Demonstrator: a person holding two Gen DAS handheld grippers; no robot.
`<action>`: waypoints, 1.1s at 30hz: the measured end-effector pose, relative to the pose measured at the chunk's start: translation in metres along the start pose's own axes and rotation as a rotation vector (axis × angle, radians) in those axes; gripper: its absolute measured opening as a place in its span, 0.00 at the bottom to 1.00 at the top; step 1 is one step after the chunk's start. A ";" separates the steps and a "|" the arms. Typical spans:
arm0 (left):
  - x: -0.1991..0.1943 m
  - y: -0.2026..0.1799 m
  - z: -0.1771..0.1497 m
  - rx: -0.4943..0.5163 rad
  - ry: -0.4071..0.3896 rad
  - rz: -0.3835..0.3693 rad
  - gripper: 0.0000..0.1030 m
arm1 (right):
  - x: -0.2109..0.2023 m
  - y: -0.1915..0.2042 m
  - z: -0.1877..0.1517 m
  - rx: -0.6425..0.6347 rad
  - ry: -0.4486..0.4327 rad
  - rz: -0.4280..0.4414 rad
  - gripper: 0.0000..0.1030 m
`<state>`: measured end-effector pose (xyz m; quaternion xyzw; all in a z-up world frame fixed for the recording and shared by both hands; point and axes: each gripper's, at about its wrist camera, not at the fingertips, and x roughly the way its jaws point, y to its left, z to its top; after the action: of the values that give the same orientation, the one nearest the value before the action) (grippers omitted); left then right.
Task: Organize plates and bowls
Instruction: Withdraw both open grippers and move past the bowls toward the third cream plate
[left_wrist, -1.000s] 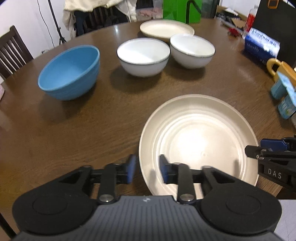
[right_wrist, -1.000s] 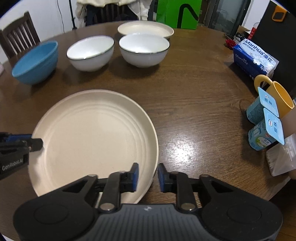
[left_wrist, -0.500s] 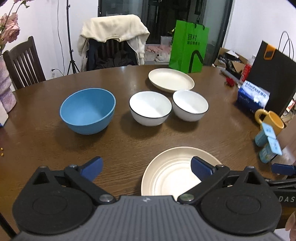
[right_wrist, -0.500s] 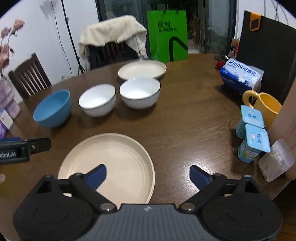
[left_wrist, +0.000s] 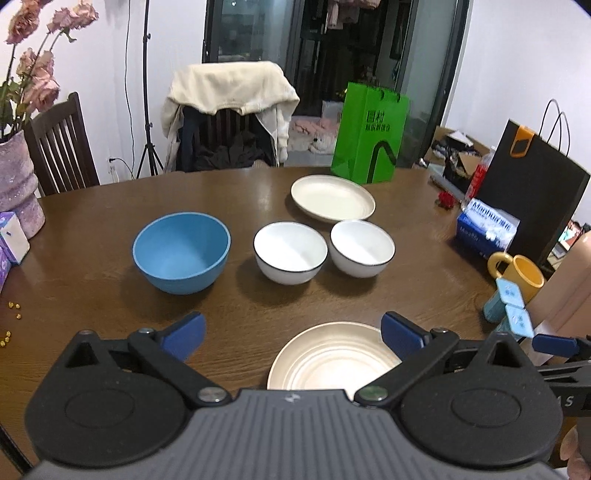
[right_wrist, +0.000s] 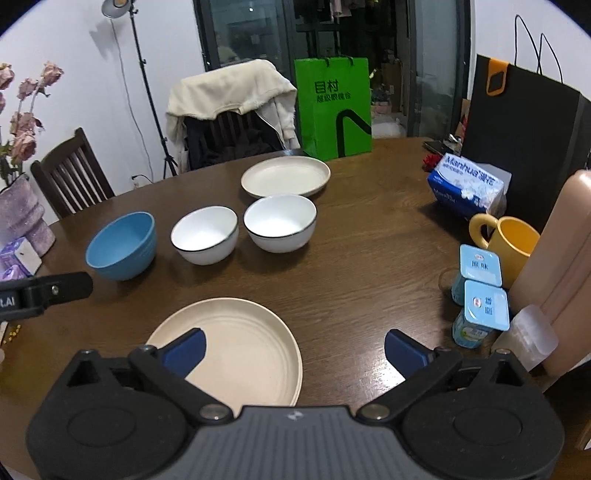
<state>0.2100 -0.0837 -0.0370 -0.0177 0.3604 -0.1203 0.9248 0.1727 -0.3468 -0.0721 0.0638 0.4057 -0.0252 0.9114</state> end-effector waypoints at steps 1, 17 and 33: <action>-0.002 -0.001 0.001 -0.004 -0.006 0.001 1.00 | -0.002 0.000 0.001 -0.004 -0.003 0.001 1.00; -0.018 -0.008 0.023 -0.007 -0.035 -0.029 1.00 | -0.020 0.001 0.022 -0.022 -0.041 0.044 1.00; -0.007 -0.013 0.077 0.040 -0.088 -0.049 1.00 | -0.011 0.002 0.074 -0.008 -0.096 0.029 1.00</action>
<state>0.2543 -0.0989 0.0259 -0.0135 0.3162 -0.1492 0.9368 0.2200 -0.3549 -0.0142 0.0646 0.3608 -0.0134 0.9303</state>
